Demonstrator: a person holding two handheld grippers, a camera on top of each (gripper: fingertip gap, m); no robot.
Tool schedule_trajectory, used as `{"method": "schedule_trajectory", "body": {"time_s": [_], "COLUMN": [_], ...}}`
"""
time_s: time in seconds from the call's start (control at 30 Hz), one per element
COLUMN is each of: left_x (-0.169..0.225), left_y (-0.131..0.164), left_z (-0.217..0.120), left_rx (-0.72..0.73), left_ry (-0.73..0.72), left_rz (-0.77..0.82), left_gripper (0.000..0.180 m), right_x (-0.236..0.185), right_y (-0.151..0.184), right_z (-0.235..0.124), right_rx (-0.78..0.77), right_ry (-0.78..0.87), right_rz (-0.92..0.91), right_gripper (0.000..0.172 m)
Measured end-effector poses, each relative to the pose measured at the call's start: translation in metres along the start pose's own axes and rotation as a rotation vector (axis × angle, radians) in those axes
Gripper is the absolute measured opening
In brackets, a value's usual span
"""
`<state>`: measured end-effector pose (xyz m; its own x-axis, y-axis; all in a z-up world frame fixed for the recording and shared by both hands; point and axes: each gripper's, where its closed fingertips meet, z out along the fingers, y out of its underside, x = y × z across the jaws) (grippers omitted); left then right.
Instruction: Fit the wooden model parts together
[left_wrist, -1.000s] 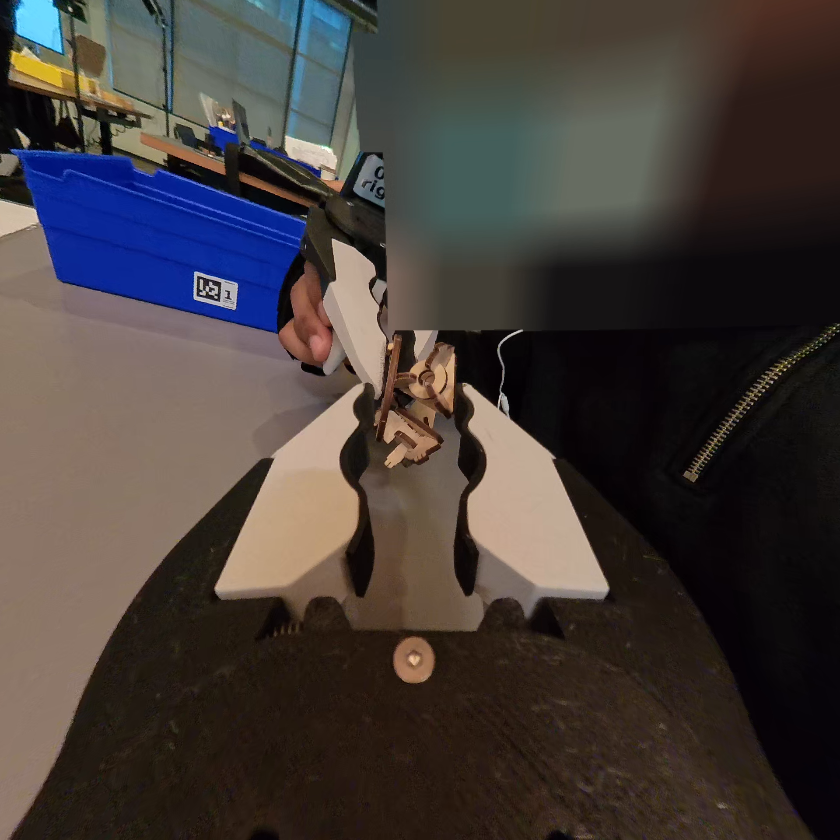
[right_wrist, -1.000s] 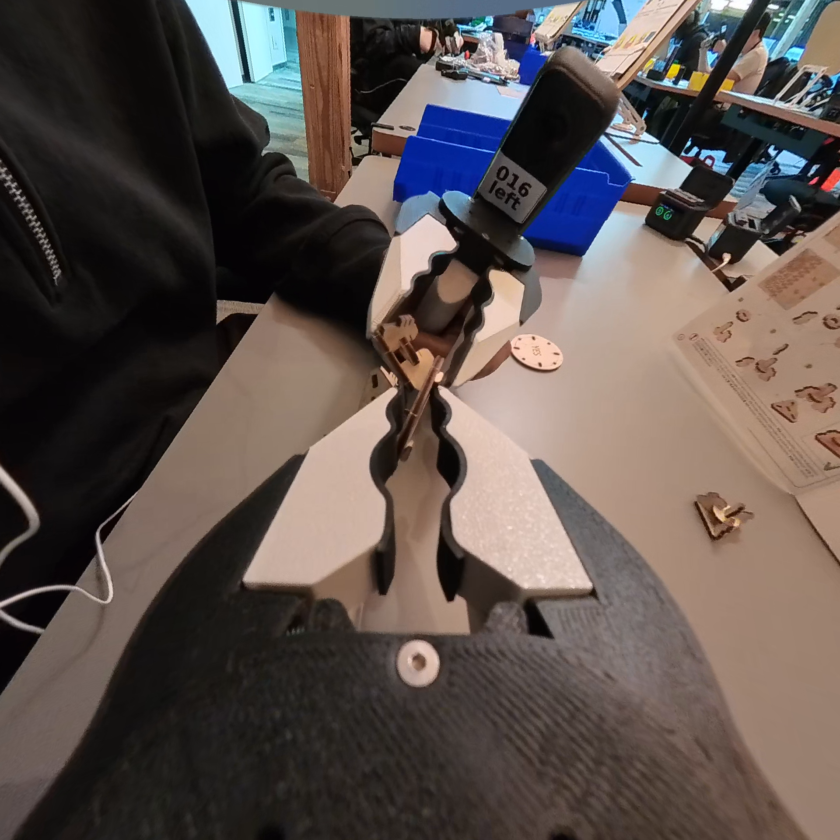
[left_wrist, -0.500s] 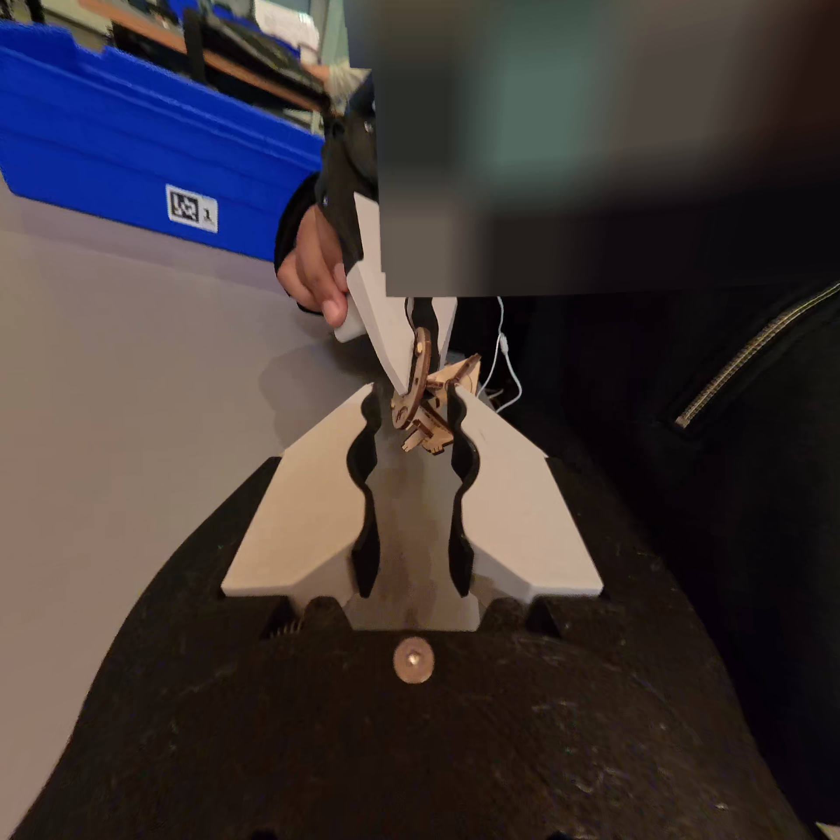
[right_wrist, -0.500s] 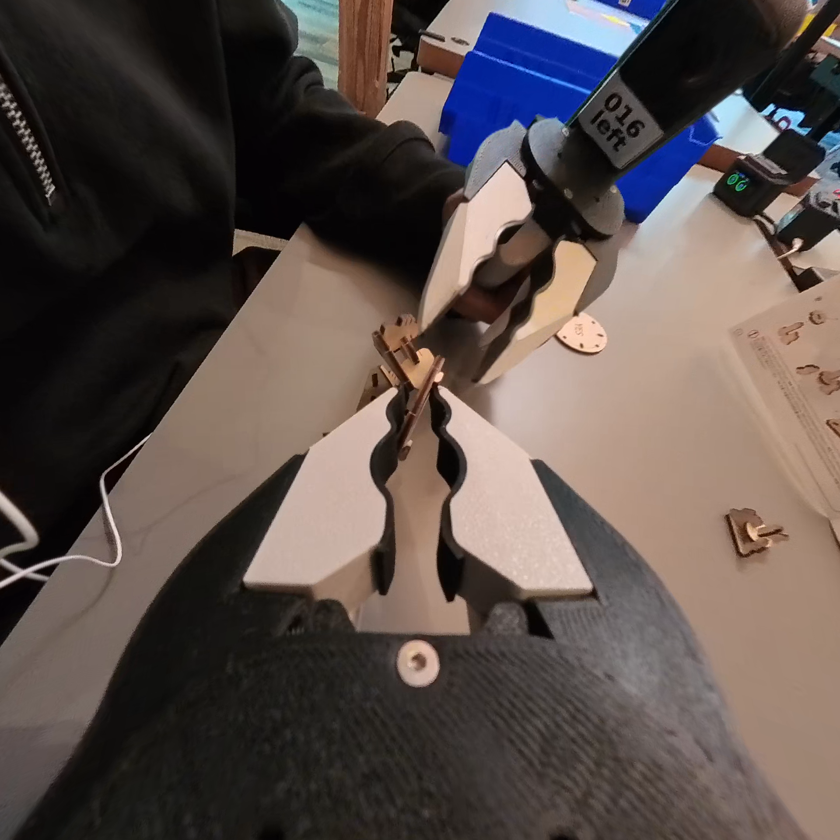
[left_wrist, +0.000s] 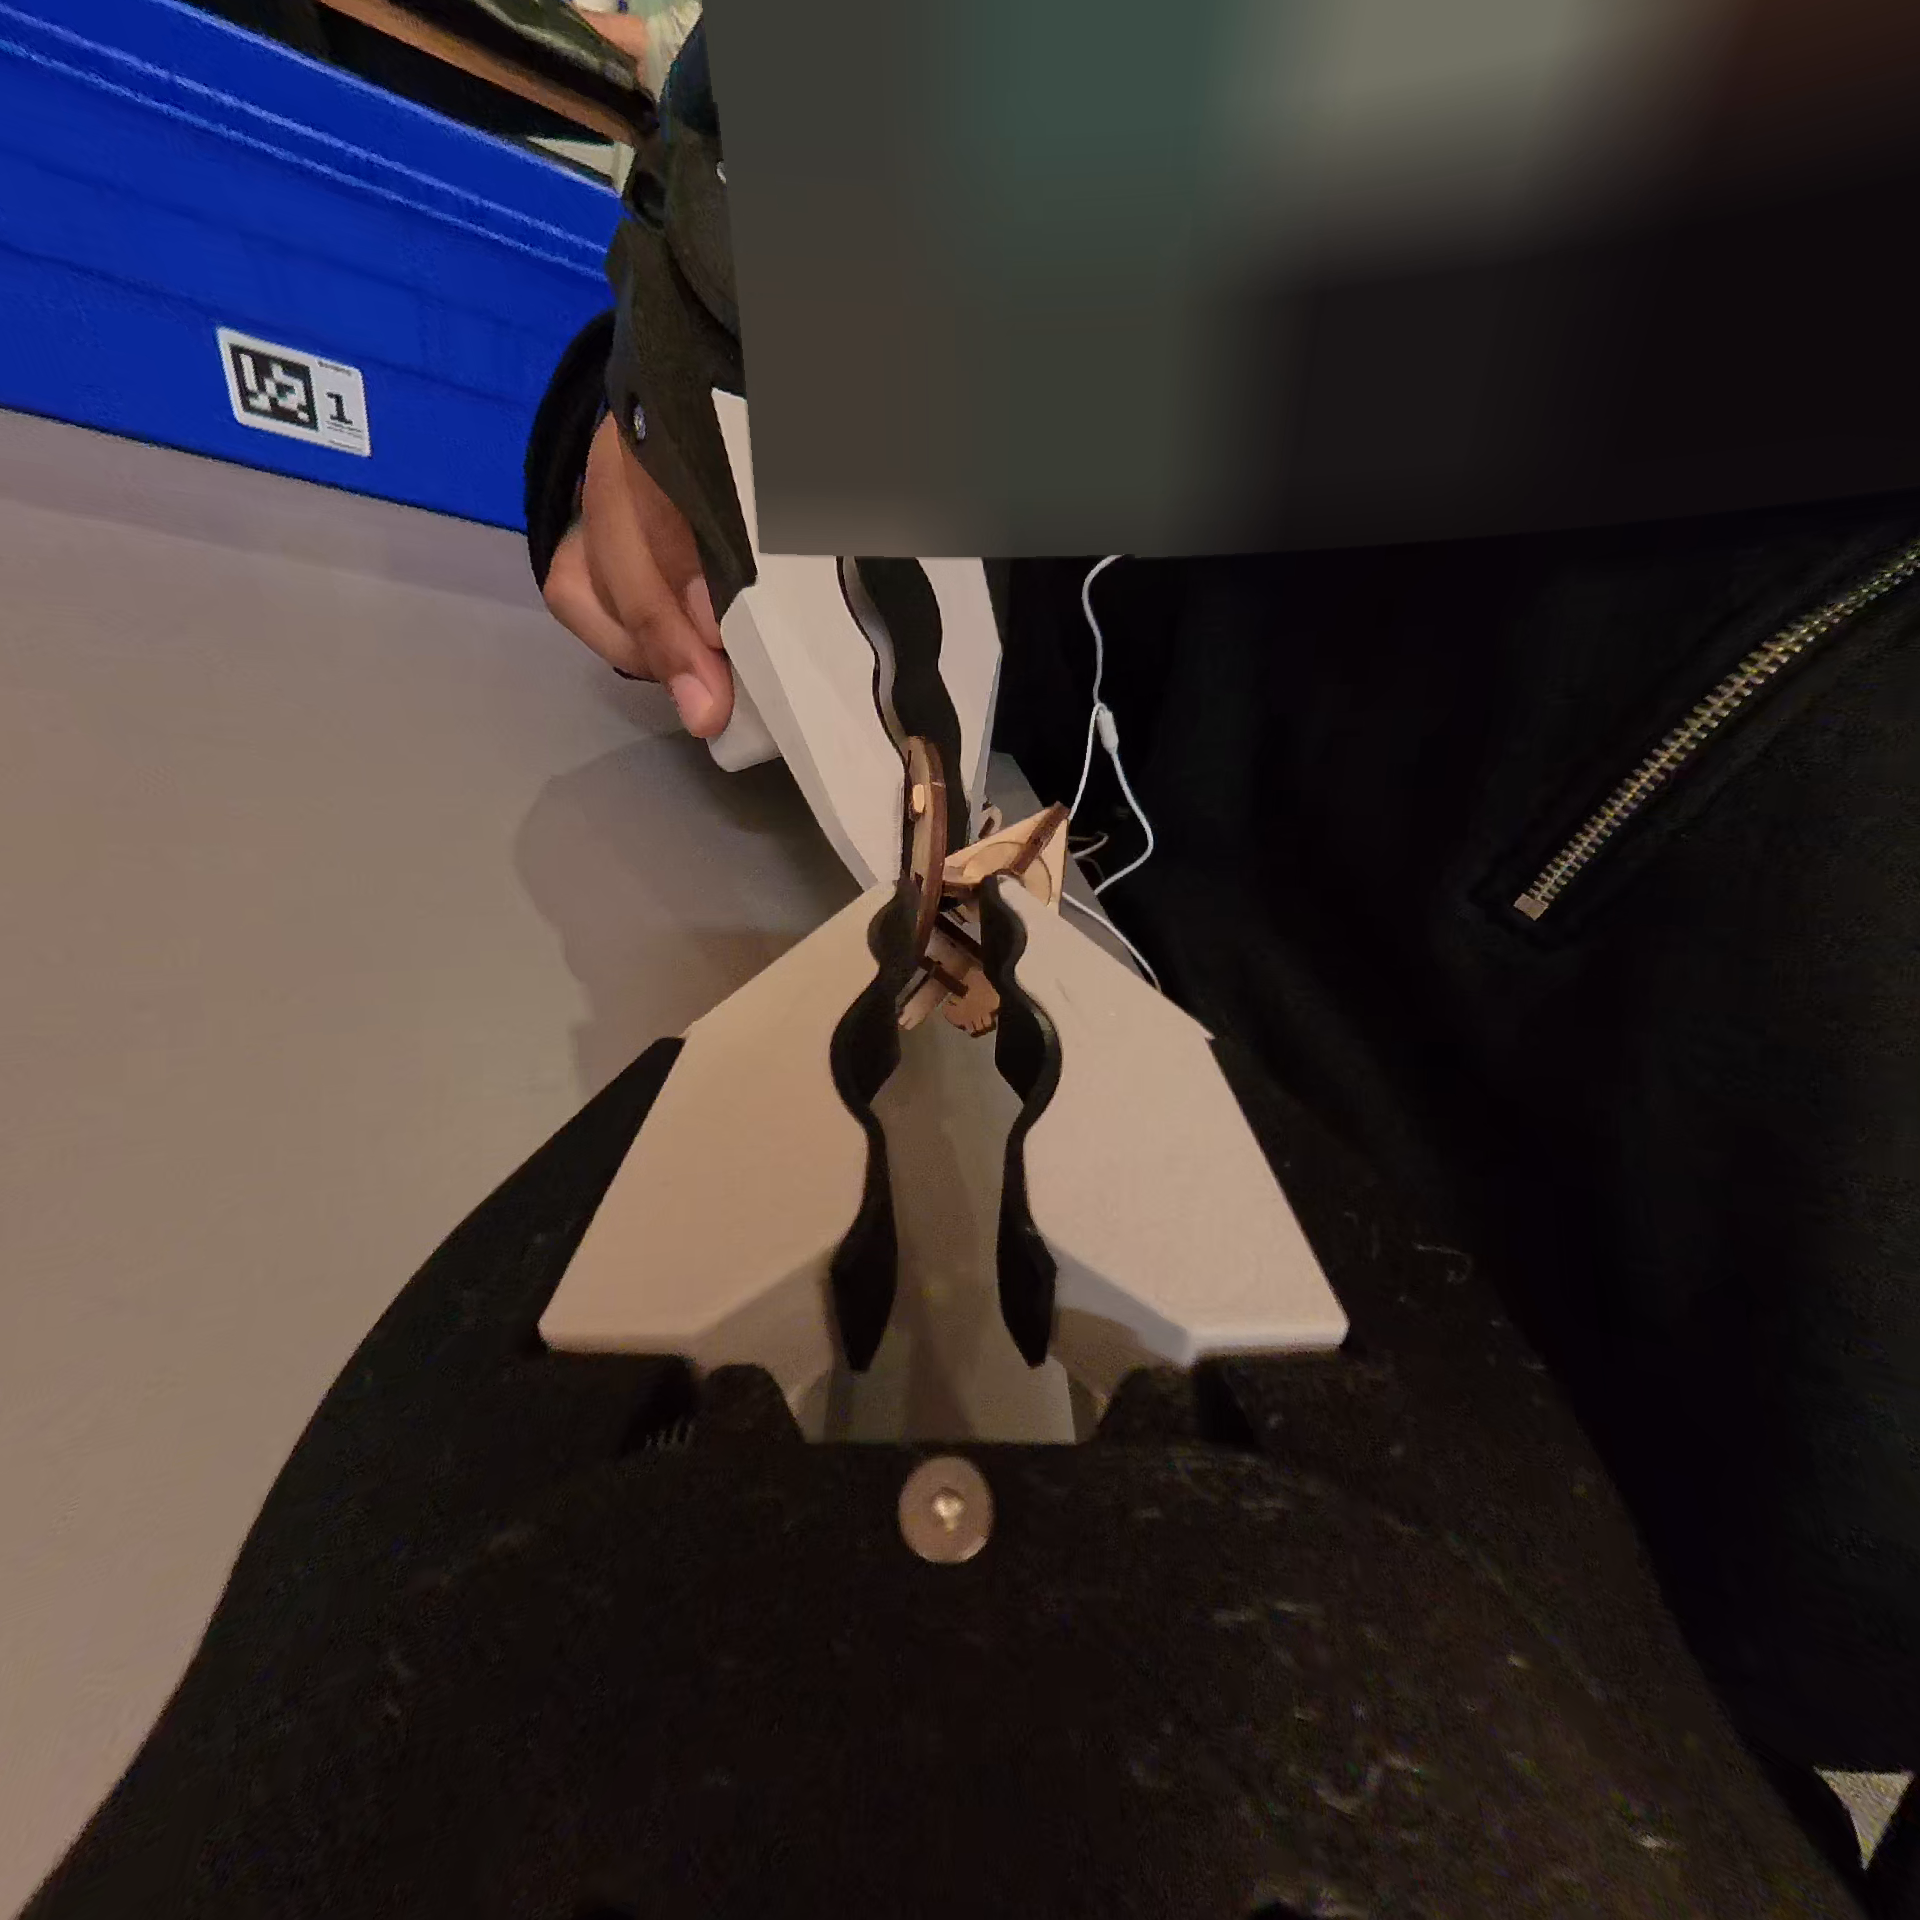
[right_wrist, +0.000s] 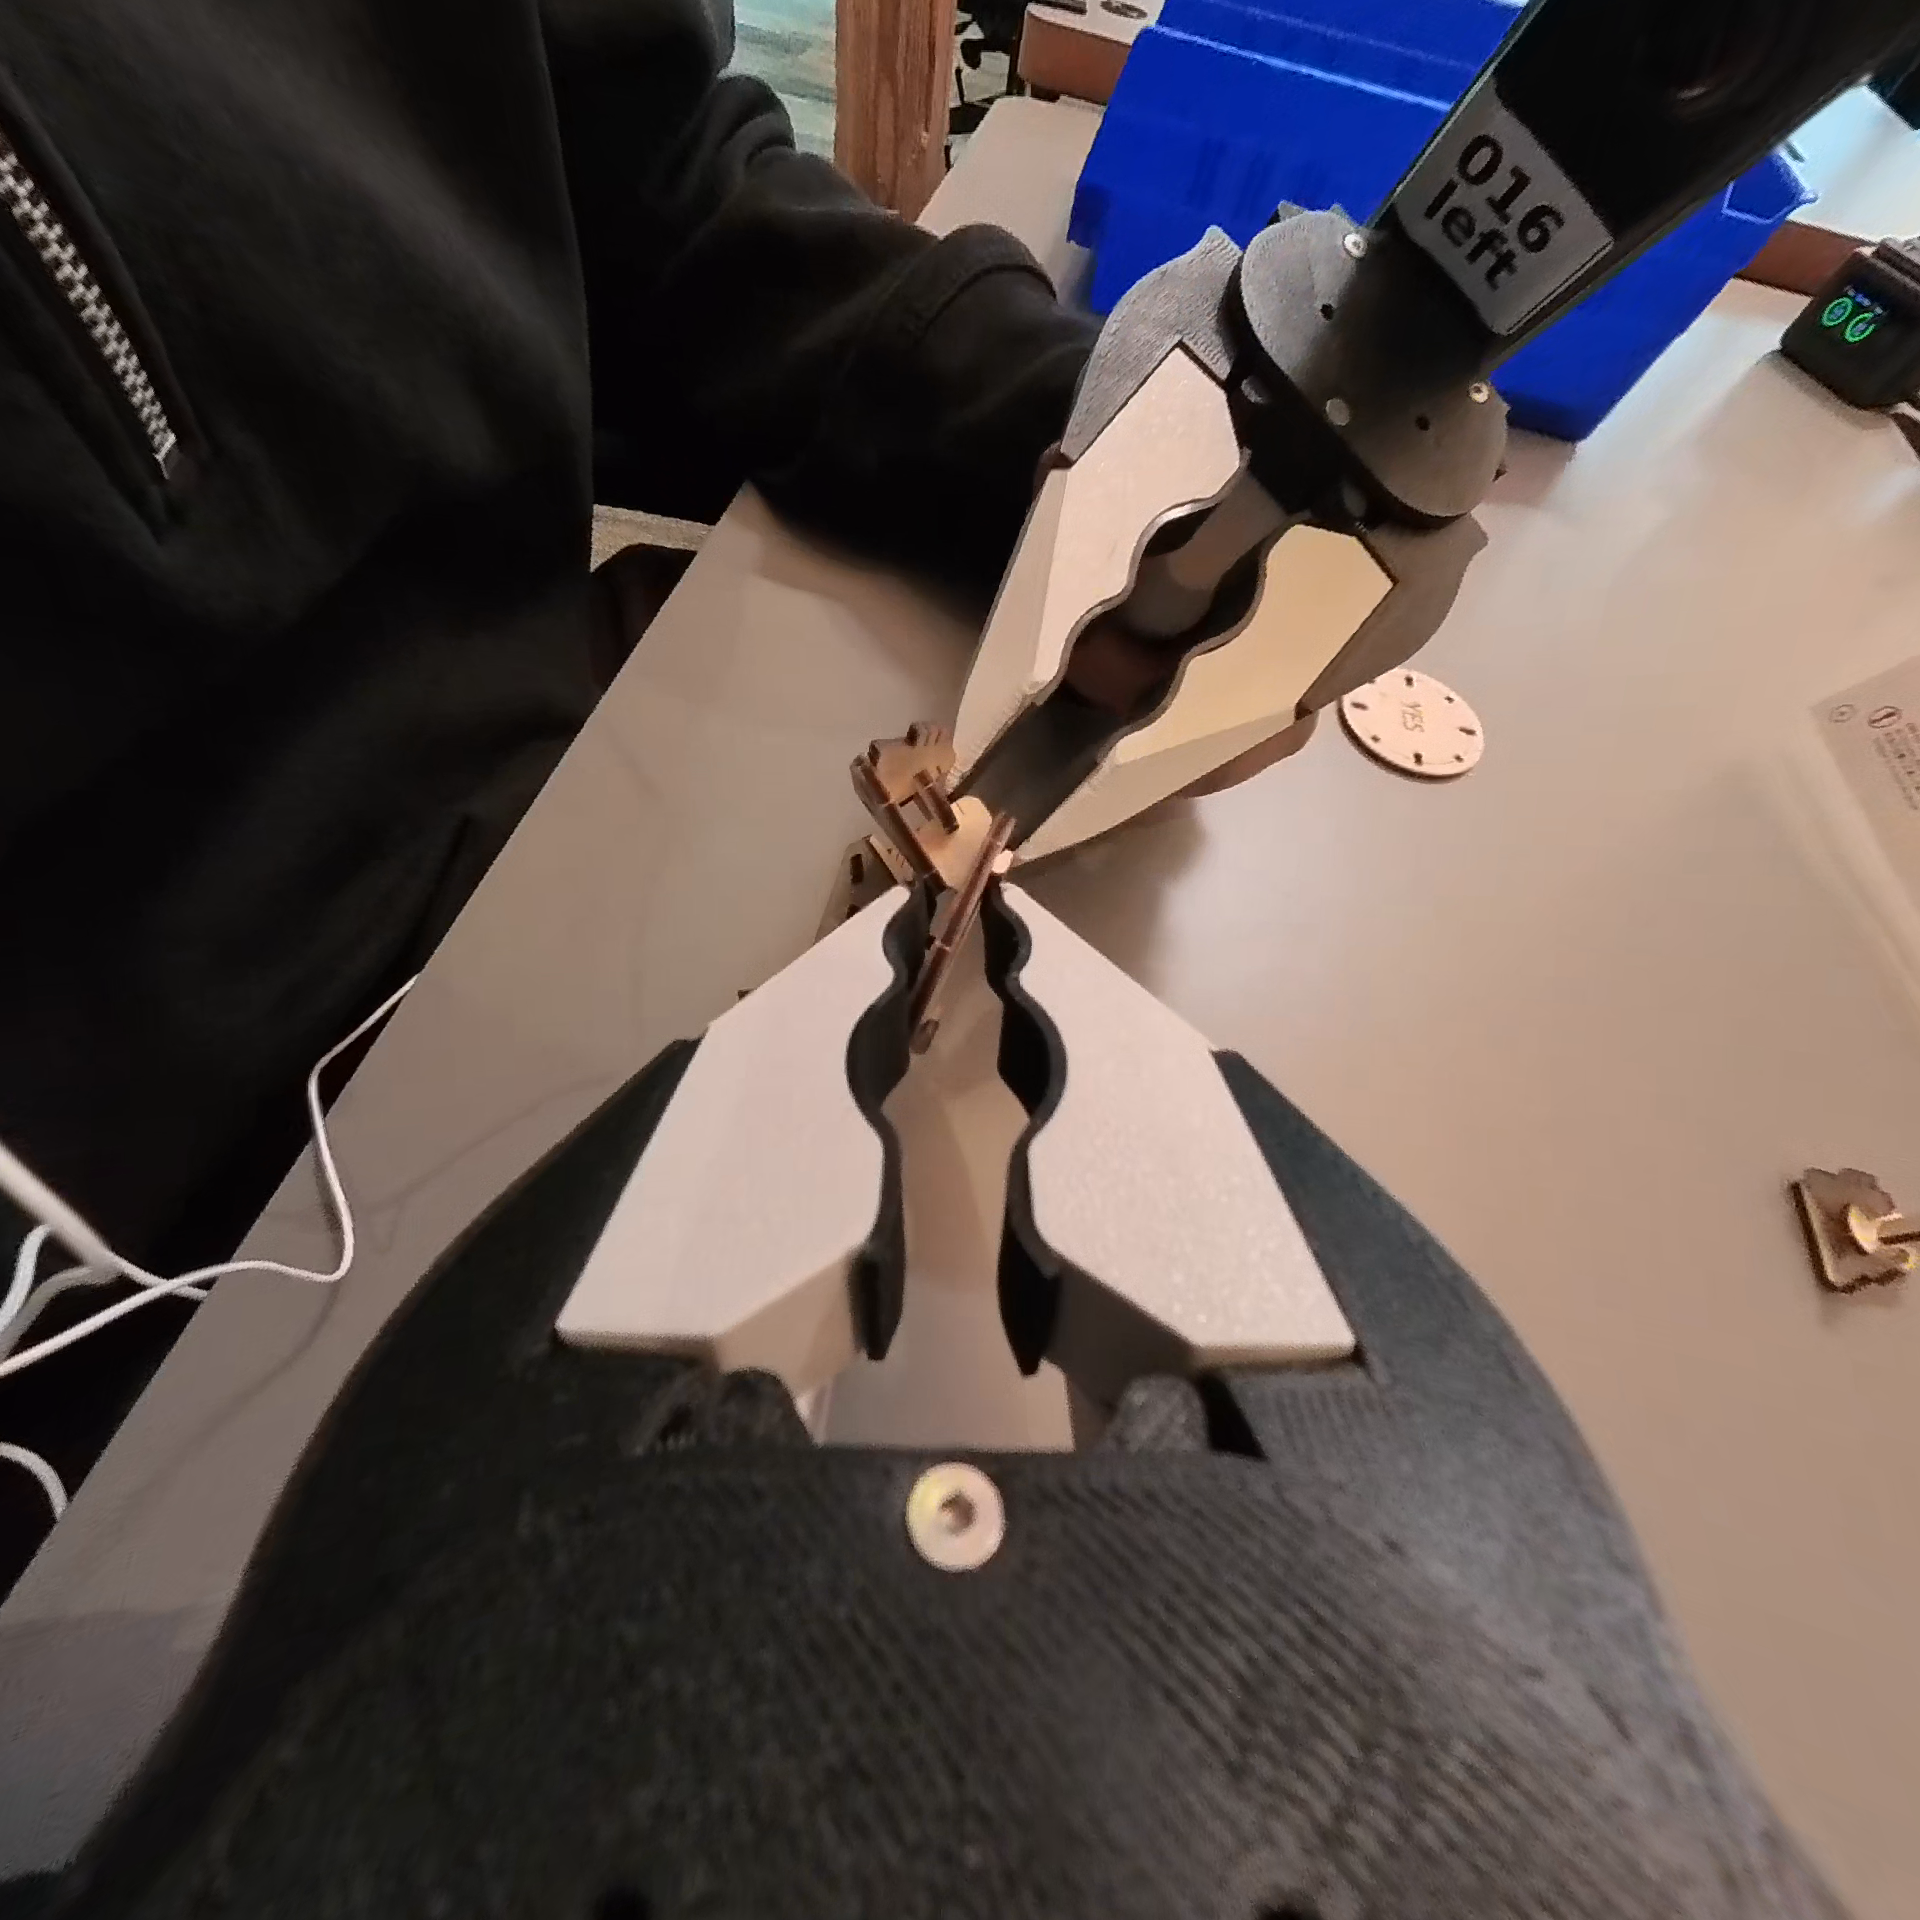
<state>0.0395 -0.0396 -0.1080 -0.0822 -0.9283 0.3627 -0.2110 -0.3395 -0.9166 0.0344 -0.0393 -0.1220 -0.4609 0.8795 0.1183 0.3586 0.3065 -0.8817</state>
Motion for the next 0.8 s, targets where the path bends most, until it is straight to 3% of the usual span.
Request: {"method": "schedule_trajectory", "body": {"time_s": [0.37, 0.8], "left_x": [0.001, -0.005], "left_y": [-0.010, -0.014], "left_z": [-0.001, 0.001], "left_rx": [0.044, 0.074], "left_ry": [-0.035, -0.070], "left_rz": [0.072, 0.051], "left_gripper": [0.006, 0.006], "right_x": [0.003, 0.008], "right_y": [-0.006, -0.003], "right_z": [-0.005, -0.012], "right_rx": [0.029, 0.021], "right_ry": [0.008, 0.035], "right_rz": [0.039, 0.048], "right_gripper": [0.008, 0.007]}}
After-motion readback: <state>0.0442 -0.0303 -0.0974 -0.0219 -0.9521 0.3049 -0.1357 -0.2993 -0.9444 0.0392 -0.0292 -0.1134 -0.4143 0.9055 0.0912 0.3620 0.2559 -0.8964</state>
